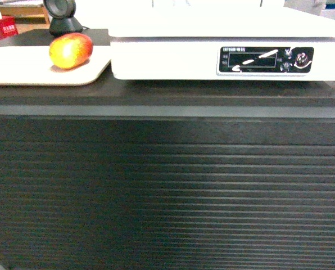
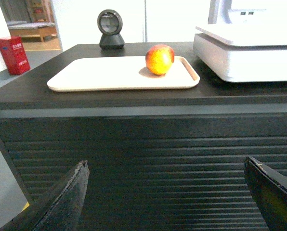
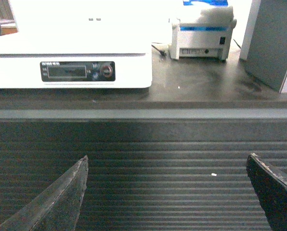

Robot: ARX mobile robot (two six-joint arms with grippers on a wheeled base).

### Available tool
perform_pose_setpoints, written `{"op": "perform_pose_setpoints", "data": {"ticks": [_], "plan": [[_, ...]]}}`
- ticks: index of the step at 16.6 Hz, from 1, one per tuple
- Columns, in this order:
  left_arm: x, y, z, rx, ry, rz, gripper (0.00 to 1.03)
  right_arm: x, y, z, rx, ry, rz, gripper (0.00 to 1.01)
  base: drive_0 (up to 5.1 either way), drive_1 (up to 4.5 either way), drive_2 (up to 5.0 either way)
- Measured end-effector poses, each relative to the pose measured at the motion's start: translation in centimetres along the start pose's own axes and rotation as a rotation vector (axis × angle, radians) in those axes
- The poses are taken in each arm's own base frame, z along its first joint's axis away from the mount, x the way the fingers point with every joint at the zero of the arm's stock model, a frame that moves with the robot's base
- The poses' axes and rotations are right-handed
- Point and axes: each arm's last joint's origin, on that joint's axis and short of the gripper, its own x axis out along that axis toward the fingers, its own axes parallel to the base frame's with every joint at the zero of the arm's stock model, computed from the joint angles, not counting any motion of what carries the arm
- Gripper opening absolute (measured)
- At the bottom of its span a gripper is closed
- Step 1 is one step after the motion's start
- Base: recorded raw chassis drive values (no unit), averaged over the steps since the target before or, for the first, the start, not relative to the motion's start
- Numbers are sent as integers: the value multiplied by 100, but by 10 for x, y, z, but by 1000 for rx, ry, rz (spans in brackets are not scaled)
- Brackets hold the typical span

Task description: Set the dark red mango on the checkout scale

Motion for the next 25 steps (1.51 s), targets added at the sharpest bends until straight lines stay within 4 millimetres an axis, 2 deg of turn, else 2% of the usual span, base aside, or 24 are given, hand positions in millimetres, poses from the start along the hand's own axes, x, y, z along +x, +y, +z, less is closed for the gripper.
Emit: {"op": "perform_pose_setpoints", "data": {"ticks": [25], "plan": [[0,0,0,0,0,-1,98,0,0,0,1,0,0,98,0,0,0]]}}
